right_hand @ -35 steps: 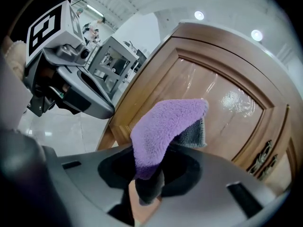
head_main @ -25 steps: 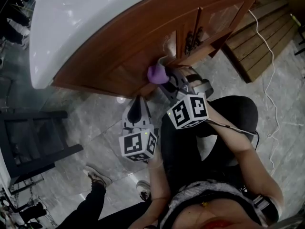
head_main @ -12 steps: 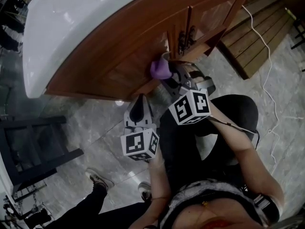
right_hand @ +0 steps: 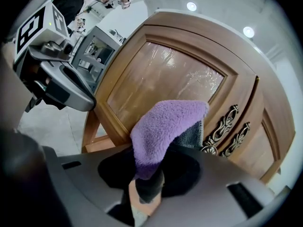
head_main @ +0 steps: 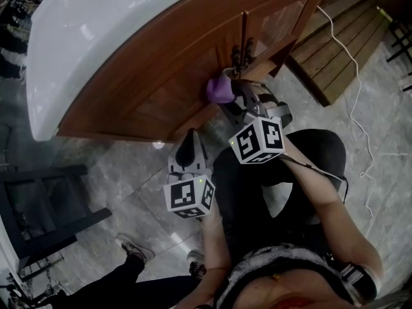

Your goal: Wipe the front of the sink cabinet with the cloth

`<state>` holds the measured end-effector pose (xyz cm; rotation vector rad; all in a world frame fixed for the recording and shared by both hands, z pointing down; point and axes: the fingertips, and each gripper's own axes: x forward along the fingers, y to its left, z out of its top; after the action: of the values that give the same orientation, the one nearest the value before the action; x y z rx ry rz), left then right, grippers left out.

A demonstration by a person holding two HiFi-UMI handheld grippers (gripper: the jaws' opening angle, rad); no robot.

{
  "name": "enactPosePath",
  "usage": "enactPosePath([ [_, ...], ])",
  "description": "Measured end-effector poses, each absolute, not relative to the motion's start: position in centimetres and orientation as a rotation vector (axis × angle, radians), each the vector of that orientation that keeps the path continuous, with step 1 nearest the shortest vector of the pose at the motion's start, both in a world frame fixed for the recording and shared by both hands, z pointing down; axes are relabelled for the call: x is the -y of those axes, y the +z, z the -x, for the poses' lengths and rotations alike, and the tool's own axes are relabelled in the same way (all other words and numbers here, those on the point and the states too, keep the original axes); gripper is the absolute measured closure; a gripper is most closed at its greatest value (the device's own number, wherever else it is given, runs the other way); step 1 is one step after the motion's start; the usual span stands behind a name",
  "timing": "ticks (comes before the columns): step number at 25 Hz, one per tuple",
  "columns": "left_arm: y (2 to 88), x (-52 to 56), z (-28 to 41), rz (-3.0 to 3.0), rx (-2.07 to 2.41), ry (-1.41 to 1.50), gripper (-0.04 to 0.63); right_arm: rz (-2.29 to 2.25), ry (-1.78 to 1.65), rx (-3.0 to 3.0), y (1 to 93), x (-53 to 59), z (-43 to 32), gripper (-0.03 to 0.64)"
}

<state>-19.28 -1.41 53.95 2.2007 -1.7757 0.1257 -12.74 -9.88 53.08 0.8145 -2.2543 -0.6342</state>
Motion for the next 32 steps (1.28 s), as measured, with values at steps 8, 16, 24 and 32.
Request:
enactPosePath([
  [8, 54.0, 1.6, 18.4, -2.229, 1.742, 0.116, 0.595, -0.866, -0.625, 2.204, 53.3, 10.9, 11.5, 0.453],
  [16, 53.2, 1.9, 17.5, -2.289, 1.732, 0.131, 0.595, -0.858, -0.681, 2.109, 53.8, 11.2, 11.8, 0.453],
  [24, 52.5, 1.4, 17.0, -2.304, 1.706, 0.122, 0.595, -0.864, -0.638, 2.123, 54.1, 11.3, 11.8, 0.453],
  [32, 52.6, 2.7, 15.1, -2.315, 1.732, 0.201, 0.595, -0.861, -0.556, 2.305, 53.3, 10.0, 11.6, 0.453],
])
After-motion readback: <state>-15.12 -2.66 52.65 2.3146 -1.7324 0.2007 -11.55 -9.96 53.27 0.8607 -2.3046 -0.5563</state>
